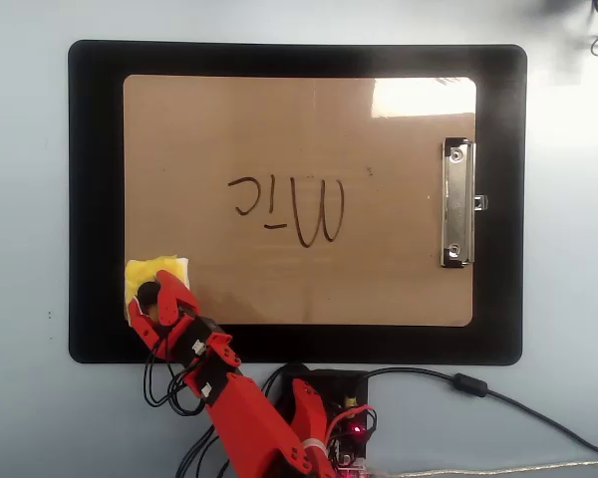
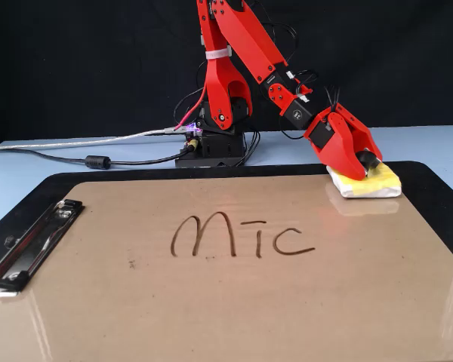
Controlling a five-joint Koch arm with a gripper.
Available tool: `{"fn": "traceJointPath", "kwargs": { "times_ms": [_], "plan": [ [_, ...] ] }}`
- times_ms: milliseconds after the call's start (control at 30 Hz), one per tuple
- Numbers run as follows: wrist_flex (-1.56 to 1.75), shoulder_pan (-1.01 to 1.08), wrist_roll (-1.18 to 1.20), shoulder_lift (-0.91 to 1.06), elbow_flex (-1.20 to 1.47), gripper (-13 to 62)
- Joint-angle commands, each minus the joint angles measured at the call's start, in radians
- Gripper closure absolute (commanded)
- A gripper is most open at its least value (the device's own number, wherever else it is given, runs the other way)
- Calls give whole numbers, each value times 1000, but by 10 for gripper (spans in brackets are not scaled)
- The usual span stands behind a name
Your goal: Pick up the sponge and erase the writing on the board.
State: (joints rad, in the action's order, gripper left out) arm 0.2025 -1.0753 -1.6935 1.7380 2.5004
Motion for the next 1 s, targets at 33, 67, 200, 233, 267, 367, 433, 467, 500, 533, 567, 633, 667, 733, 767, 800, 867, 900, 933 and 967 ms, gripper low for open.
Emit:
{"fn": "traceJointPath", "kwargs": {
  "times_ms": [33, 67, 200, 233, 267, 367, 433, 467, 500, 533, 567, 633, 667, 733, 767, 800, 867, 900, 933, 967],
  "plan": [
    [40, 3, 0, 14, -9, 366],
    [40, 5, 0, 14, -9, 369],
    [44, 46, 0, 26, -6, 570],
    [51, 67, 0, 28, -6, 575],
    [60, 80, 0, 28, -8, 573],
    [61, 89, -18, 32, -31, 573],
    [31, 95, -71, 86, -44, 573],
    [-21, 98, -103, 130, -48, 573],
    [-101, 109, -135, 183, -58, 573],
    [-245, 147, -164, 267, -83, 574],
    [-370, 187, -169, 336, -107, 574],
    [-718, 301, -163, 512, -189, 574],
    [-836, 359, -150, 560, -224, 574],
    [-1066, 589, -86, 591, -331, 574],
    [-1127, 709, -23, 591, -373, 574],
    [-1158, 856, 86, 591, -414, 574],
    [-1137, 1025, 244, 568, -436, 574],
    [-1092, 1109, 325, 511, -440, 574],
    [-1051, 1155, 348, 463, -436, 574],
    [-1006, 1197, 353, 426, -431, 574]
  ]
}}
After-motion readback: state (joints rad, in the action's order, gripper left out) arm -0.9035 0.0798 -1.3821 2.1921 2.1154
